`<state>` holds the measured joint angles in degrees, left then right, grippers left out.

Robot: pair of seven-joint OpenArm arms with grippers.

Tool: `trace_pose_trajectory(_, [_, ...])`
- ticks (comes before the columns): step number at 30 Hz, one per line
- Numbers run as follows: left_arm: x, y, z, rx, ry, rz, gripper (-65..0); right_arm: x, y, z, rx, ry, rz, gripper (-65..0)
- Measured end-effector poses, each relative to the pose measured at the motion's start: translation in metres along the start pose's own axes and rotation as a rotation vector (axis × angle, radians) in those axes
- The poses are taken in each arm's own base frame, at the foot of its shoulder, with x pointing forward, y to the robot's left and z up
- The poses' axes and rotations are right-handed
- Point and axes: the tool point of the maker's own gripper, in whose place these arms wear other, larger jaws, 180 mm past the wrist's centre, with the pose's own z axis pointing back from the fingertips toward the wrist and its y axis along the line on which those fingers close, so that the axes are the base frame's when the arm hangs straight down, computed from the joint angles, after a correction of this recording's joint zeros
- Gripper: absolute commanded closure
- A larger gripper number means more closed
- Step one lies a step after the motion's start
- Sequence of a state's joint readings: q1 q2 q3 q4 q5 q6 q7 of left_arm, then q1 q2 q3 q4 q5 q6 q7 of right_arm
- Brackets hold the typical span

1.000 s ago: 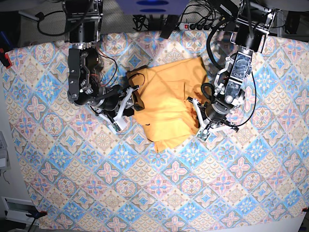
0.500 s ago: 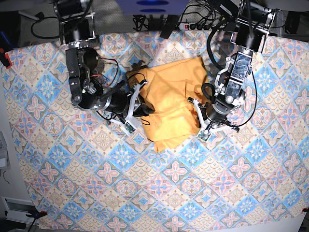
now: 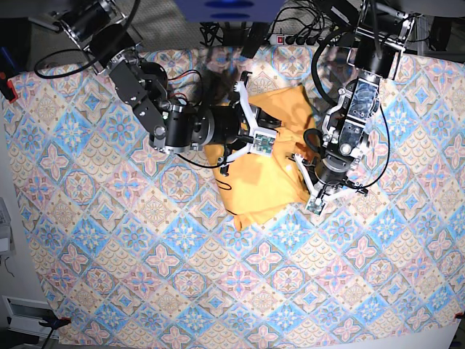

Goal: Fold the T-shirt properly
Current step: 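Grasp opposite edges of the yellow bundle with both grippers, then press and flatten the bundle with both grippers, pulling edges outward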

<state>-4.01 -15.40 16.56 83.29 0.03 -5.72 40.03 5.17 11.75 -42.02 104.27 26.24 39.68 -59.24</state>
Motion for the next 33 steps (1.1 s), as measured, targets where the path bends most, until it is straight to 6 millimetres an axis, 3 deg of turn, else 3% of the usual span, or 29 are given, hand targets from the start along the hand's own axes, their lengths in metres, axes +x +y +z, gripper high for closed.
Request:
trace_pose_trajectory(3, [0.0,0.001,0.0,0.002,0.0,0.002,0.0,-0.004,0.009,-0.006,0.035,0.084,0.096,-4.5])
trace_pose_trajectory(9, [0.001,0.0,0.0,0.002,-0.002,0.003,0.0,0.024,0.03,-0.018,0.122,0.089,0.3,-4.5])
trace_pose_trajectory(16, [0.024,0.002,0.016,0.009,-0.083,0.009,0.0,0.019,0.038,-0.024,0.159,0.132,0.366,-4.6])
trace_pose_trajectory(21, [0.004,0.017,0.026,0.046,-0.048,0.037,0.0,0.003,0.037,-0.029,0.171,0.174,0.339,-8.8])
trace_pose_trajectory(28, [-0.001,0.025,0.029,0.061,-0.046,0.039,0.0,0.005,0.038,-0.029,0.173,0.168,0.339,-16.0])
trace_pose_trajectory(33, [-0.002,0.025,0.029,0.063,-0.043,0.039,0.0,0.007,0.033,-0.028,0.161,0.16,0.334,-16.6])
